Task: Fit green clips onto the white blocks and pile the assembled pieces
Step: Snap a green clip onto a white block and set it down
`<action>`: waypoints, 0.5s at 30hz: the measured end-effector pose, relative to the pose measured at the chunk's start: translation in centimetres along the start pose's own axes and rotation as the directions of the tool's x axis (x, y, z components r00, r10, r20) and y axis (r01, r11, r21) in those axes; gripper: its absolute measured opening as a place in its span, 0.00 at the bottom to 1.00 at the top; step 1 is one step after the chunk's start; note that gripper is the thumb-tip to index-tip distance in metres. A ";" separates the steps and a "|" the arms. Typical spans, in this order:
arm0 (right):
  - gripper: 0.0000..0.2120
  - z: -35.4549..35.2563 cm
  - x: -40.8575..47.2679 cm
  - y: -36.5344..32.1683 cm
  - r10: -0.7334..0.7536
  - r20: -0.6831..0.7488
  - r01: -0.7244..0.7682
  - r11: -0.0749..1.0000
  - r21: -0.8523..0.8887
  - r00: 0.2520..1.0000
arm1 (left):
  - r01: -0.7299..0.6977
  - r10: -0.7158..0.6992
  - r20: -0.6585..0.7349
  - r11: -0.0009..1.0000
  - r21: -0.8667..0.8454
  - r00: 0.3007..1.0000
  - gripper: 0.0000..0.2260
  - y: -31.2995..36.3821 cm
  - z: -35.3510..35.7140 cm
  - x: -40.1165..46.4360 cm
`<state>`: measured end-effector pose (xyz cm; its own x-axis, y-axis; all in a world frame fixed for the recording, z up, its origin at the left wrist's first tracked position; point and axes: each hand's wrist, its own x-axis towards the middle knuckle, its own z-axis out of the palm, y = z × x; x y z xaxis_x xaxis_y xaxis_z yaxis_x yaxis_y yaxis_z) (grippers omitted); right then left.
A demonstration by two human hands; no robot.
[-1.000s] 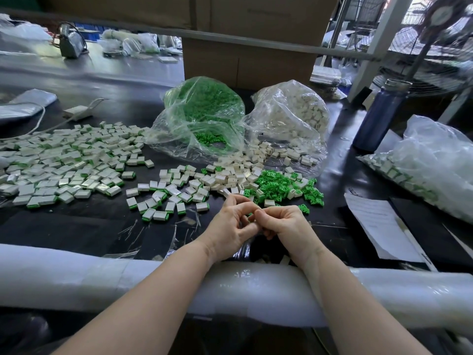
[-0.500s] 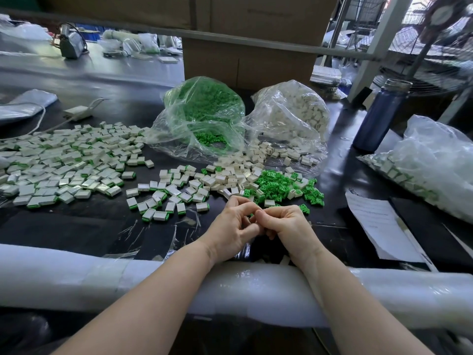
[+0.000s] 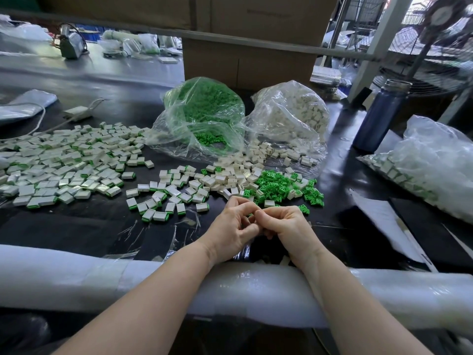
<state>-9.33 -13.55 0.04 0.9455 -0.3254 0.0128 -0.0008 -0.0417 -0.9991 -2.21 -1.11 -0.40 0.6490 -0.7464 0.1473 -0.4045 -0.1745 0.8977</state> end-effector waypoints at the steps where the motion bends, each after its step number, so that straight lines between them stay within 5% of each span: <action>1: 0.09 0.0 0.0 0.0 0.000 0.000 0.000 1.000 0.008 1.000 | -0.001 0.001 0.002 1.000 0.000 1.000 0.07 0.0 0.0 0.0; 11: 0.11 0.5 -0.2 -0.3 -0.053 -0.008 0.053 0.997 -0.047 0.999 | -0.017 0.015 -0.068 0.999 -0.034 0.998 0.04 0.2 -0.1 -0.1; 15: 0.04 0.3 0.0 -0.1 -0.087 -0.102 0.084 0.996 -0.033 0.991 | 0.018 -0.022 -0.117 0.999 -0.033 0.993 0.04 0.1 -0.3 0.0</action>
<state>-9.25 -13.23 0.12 0.9039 -0.4150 0.1038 0.0679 -0.1002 -0.9926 -2.08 -0.93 -0.20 0.7287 -0.6621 0.1752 -0.3710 -0.1665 0.9136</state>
